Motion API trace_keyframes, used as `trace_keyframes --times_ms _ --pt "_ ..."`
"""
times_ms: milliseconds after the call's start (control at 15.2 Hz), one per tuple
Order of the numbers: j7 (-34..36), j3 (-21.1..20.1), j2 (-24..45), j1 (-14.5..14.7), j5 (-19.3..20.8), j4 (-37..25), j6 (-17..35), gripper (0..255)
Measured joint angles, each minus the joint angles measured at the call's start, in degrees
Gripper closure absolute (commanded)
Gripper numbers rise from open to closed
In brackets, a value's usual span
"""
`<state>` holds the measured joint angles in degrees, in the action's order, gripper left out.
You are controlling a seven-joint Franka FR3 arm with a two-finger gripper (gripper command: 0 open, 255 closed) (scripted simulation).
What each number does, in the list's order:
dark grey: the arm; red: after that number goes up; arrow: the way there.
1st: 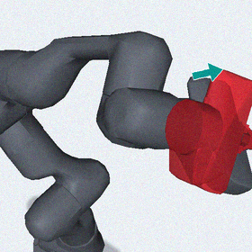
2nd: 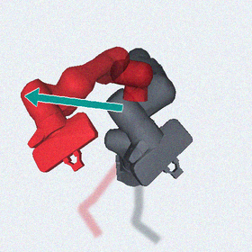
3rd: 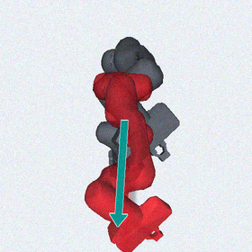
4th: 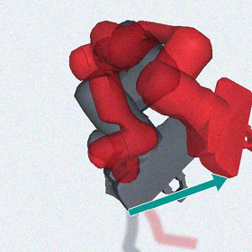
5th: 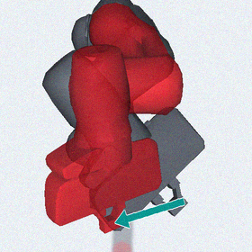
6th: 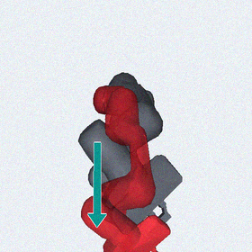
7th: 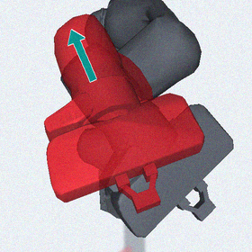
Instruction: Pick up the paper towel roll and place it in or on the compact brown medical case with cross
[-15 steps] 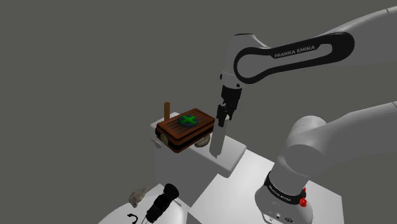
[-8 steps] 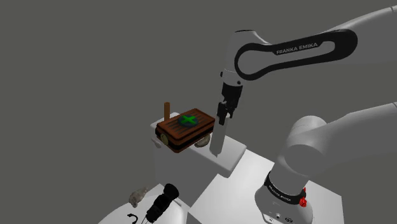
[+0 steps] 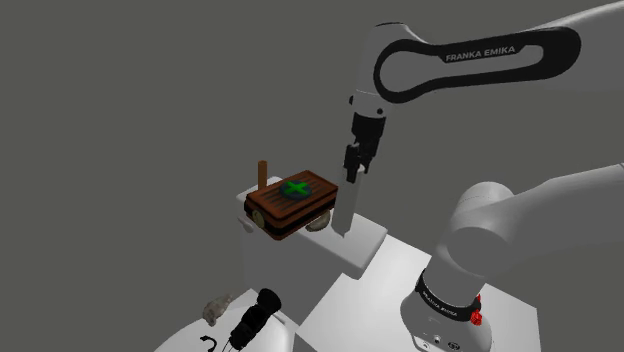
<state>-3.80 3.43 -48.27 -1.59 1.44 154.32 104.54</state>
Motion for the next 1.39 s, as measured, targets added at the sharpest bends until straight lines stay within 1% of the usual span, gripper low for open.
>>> trace_keyframes --times_ms 1386 --pt "0.1 -0.4 1.4 0.3 -0.4 -16.9 -15.5 255"
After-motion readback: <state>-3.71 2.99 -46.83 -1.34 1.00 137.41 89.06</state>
